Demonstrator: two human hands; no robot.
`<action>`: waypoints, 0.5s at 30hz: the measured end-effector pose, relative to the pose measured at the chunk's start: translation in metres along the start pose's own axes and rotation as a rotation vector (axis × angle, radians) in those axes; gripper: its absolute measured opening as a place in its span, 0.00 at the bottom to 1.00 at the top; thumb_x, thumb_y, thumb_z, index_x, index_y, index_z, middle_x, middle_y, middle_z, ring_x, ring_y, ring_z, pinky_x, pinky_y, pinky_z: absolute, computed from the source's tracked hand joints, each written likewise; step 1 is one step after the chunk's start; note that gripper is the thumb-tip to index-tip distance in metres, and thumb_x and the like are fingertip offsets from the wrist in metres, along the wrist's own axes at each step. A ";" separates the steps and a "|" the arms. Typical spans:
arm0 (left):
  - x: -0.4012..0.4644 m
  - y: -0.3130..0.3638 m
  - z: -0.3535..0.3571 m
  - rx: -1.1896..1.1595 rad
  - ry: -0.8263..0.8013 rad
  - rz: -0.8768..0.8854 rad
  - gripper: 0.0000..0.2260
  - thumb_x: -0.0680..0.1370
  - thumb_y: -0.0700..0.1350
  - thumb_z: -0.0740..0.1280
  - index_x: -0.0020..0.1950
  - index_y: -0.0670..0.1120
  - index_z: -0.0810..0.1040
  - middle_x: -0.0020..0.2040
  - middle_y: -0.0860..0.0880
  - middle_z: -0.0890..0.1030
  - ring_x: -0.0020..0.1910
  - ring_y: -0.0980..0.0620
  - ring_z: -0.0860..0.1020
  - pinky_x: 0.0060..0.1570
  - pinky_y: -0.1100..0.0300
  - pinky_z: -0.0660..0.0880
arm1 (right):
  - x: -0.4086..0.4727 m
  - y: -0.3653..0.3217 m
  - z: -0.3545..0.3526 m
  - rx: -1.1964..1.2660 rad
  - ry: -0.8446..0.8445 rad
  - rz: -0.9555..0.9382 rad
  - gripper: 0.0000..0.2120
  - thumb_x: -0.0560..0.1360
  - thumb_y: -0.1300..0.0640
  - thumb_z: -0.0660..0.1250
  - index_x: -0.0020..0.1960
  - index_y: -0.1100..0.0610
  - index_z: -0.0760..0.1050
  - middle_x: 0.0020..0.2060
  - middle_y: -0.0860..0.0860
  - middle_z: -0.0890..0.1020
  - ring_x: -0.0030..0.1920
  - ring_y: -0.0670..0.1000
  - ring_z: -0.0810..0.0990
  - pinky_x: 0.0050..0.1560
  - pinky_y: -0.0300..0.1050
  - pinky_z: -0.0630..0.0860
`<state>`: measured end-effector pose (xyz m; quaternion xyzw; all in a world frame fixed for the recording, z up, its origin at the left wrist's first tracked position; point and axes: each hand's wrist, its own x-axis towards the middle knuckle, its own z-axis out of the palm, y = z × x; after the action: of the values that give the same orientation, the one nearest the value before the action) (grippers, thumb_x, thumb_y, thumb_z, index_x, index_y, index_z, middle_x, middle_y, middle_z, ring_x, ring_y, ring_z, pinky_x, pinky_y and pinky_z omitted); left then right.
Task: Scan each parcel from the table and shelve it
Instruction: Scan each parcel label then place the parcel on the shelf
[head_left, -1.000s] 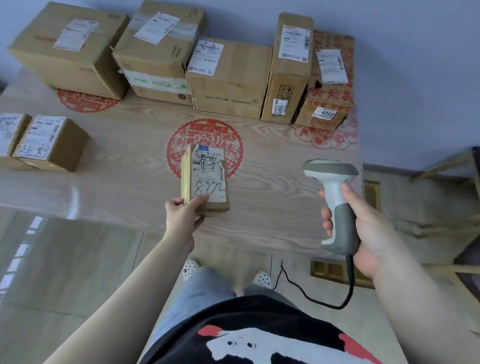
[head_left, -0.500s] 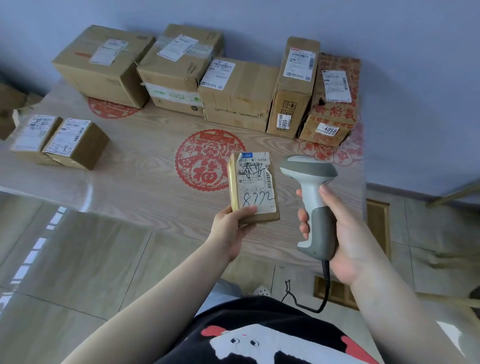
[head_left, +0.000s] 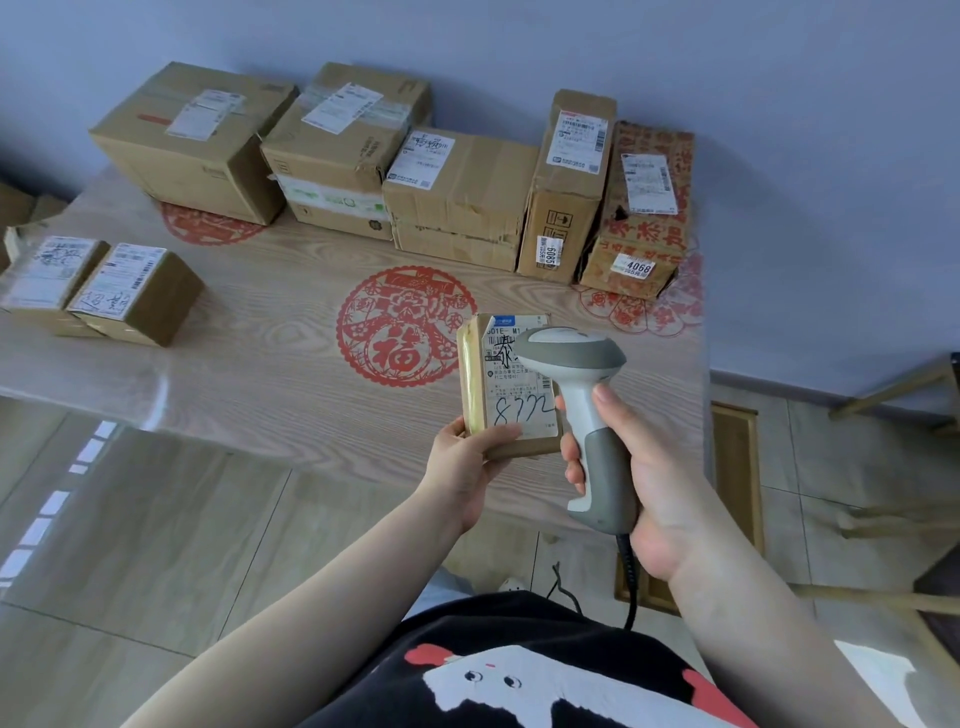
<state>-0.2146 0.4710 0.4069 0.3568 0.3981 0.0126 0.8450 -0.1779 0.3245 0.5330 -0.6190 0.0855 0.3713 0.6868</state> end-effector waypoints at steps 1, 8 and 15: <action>0.000 0.000 0.000 -0.003 -0.001 0.000 0.32 0.62 0.37 0.77 0.64 0.33 0.75 0.57 0.36 0.83 0.56 0.40 0.83 0.54 0.54 0.81 | 0.000 0.000 0.000 -0.002 0.006 0.002 0.27 0.73 0.41 0.64 0.61 0.61 0.78 0.32 0.53 0.79 0.30 0.48 0.74 0.36 0.45 0.68; -0.002 -0.001 -0.003 0.002 0.006 0.013 0.32 0.62 0.37 0.77 0.65 0.33 0.74 0.58 0.35 0.83 0.51 0.43 0.84 0.45 0.60 0.81 | 0.000 0.003 0.002 -0.011 0.024 0.007 0.28 0.72 0.40 0.65 0.59 0.62 0.78 0.32 0.52 0.79 0.30 0.48 0.74 0.36 0.45 0.68; 0.000 -0.001 -0.011 0.036 0.016 0.013 0.27 0.66 0.36 0.77 0.63 0.35 0.76 0.54 0.38 0.84 0.49 0.46 0.84 0.51 0.56 0.81 | -0.001 0.007 0.006 0.004 0.015 0.021 0.27 0.72 0.39 0.64 0.59 0.59 0.80 0.33 0.51 0.80 0.31 0.47 0.75 0.37 0.44 0.69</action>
<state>-0.2223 0.4771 0.4011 0.3743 0.4026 0.0139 0.8352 -0.1848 0.3295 0.5295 -0.6195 0.0976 0.3738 0.6833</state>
